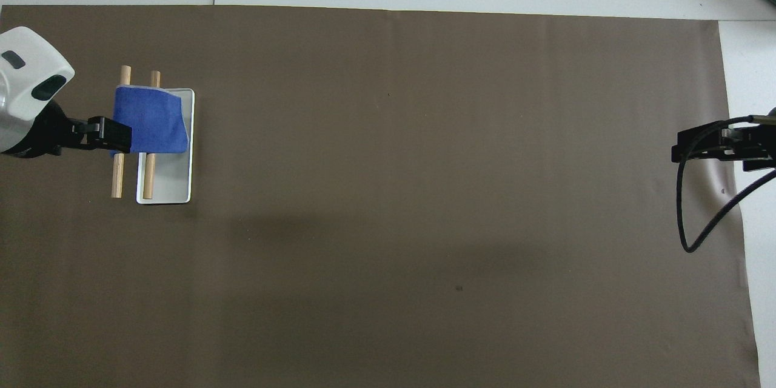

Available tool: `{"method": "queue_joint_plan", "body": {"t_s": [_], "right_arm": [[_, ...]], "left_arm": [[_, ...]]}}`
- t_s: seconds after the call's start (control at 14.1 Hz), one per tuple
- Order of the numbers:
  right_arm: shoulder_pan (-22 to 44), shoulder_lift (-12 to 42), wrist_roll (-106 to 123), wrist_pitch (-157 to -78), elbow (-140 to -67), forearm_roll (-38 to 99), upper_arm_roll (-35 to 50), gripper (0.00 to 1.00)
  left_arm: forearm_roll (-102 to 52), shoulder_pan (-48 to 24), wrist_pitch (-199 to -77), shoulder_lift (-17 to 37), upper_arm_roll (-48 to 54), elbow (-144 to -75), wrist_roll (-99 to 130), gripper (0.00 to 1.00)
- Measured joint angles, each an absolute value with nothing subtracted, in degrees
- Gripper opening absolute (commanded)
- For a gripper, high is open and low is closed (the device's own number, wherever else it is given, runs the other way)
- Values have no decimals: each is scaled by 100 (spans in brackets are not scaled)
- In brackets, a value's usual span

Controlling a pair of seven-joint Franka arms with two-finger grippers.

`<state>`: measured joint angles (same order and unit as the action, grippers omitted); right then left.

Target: Right arm passes towel to left arm to hang

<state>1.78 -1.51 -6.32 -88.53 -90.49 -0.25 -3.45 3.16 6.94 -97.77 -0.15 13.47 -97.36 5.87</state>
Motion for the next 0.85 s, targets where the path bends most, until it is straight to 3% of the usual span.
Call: {"method": "queue_joint_plan", "body": {"t_s": [0.85], "right_arm": [[148,-151,-632,-8853,-9043,-33,-293,100]], "left_arm": [[236,696,-9820,-20,1335,-9736,400,100]]}}
